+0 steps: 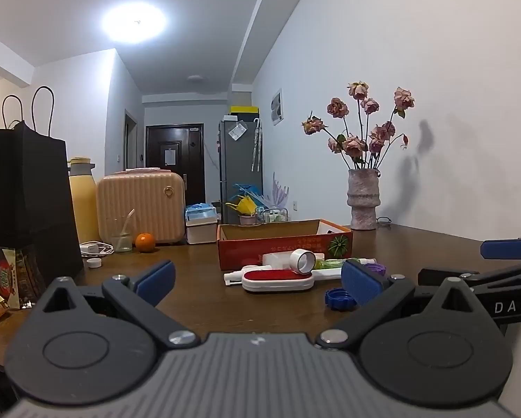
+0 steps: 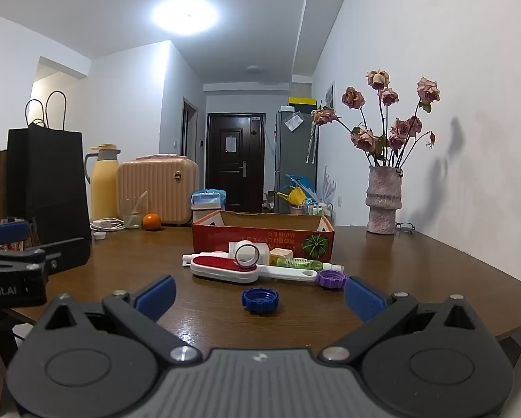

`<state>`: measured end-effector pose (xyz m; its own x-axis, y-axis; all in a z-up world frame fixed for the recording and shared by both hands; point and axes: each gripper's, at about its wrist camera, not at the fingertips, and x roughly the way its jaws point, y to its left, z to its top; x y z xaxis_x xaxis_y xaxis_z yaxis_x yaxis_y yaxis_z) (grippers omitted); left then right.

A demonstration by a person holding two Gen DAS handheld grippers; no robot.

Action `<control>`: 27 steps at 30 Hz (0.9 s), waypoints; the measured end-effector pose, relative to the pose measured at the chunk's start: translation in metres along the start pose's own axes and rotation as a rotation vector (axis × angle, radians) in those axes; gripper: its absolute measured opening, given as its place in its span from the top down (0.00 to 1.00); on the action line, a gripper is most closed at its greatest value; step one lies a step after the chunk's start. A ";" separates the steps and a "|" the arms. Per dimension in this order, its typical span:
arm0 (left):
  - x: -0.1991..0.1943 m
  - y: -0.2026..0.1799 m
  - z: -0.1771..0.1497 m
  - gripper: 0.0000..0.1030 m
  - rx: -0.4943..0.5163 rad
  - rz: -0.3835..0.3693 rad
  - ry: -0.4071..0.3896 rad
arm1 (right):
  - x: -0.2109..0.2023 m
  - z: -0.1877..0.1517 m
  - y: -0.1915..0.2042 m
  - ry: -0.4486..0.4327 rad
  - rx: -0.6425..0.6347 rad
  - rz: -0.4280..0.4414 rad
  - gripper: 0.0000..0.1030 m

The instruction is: Organize rigid objects

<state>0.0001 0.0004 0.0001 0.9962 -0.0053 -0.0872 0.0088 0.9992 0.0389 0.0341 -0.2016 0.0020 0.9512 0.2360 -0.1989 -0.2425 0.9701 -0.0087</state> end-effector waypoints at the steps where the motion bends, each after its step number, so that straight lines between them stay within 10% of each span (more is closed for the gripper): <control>1: 0.000 0.000 0.000 0.00 -0.003 -0.002 0.001 | 0.000 0.000 0.000 0.002 -0.001 0.001 0.00; 27: 0.005 0.004 -0.001 0.00 0.004 -0.013 0.015 | 0.001 0.000 0.002 0.004 -0.010 -0.017 0.00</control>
<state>0.0045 0.0047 -0.0015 0.9946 -0.0176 -0.1024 0.0219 0.9989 0.0413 0.0349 -0.1996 0.0020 0.9544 0.2188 -0.2030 -0.2278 0.9735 -0.0217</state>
